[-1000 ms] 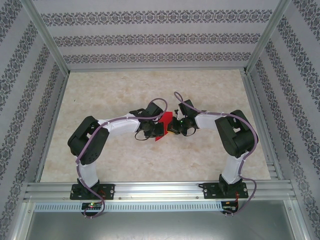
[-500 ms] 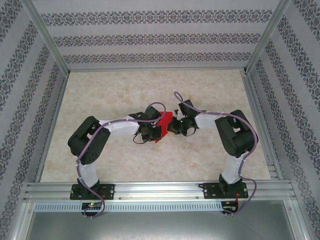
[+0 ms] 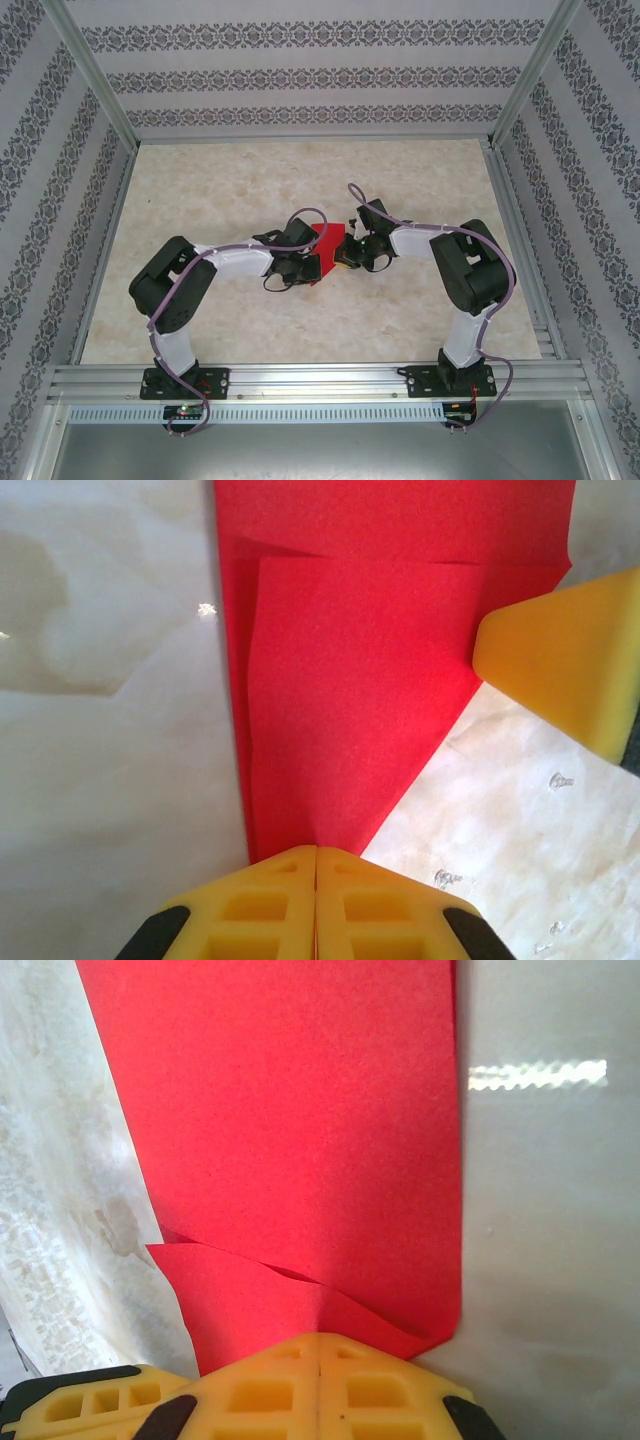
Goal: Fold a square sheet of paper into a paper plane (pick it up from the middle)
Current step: Third fold the triangle at the center of the table.
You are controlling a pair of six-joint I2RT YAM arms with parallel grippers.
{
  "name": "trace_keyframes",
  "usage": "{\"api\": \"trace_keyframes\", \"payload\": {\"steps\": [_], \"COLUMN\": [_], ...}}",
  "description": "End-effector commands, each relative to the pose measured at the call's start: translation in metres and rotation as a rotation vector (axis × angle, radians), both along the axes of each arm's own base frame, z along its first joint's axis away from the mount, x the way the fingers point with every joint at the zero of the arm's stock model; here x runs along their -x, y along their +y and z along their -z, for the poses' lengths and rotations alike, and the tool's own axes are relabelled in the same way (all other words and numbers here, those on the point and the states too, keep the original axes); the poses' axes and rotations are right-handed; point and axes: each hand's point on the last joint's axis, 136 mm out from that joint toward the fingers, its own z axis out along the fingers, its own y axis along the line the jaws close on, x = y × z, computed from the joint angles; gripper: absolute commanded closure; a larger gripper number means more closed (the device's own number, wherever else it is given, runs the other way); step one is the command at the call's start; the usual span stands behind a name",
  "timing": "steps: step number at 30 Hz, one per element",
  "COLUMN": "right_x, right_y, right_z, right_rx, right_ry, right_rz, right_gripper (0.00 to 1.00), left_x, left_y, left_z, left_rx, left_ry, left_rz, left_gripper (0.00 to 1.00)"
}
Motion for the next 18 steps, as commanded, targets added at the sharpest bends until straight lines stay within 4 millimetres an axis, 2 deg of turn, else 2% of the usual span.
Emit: {"api": "trace_keyframes", "payload": {"steps": [1,12,16,18], "right_x": [0.012,0.014,0.013,0.014], "right_y": [-0.022,-0.023,-0.023,-0.023], "right_z": [0.03,0.031,0.031,0.031], "right_rx": [0.117,0.12,0.12,0.121], "right_ry": [0.072,0.076,0.074,0.076], "right_rz": [0.022,0.023,0.022,0.023], "right_gripper": [1.0,1.0,0.99,1.0], "left_x": [0.037,0.059,0.05,0.04], "left_y": [0.023,0.031,0.032,0.024], "left_z": [0.019,0.012,-0.005,-0.02], "left_rx": [-0.1,-0.125,-0.151,-0.119], "left_ry": [0.104,0.132,0.084,0.037], "left_rz": [0.019,0.092,0.102,0.098], "left_gripper": [0.91,0.91,0.9,0.9]}}
